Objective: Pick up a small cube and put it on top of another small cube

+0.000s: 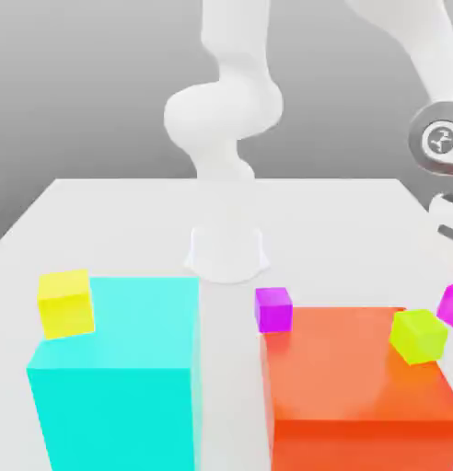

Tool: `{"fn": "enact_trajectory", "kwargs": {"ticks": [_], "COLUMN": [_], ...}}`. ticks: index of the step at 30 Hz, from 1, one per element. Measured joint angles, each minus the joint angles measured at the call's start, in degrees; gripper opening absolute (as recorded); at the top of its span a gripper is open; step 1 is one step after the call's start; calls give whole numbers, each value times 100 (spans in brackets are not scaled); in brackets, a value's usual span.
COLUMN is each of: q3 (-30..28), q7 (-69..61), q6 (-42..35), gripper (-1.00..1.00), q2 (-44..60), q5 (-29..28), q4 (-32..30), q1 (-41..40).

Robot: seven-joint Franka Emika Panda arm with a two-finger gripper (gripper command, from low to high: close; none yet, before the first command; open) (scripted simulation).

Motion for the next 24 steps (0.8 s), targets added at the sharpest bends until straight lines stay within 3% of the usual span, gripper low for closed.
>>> {"fn": "enact_trajectory", "kwargs": {"ticks": [15, 20, 21, 24], "q3": [-1652, -2013, -2025, -2025], "q7": [-644, -948, -967, -967], "q6": [-2112, -1421, -1292, -1293], "gripper": [-100, -100, 100, 100], "q2": [-1265, -1087, -1039, -1039], "q5": [349, 608, 627, 627], "q4": [1153, 683, 600, 601], "q1": [-3021, -3182, -3189, -3190]}}
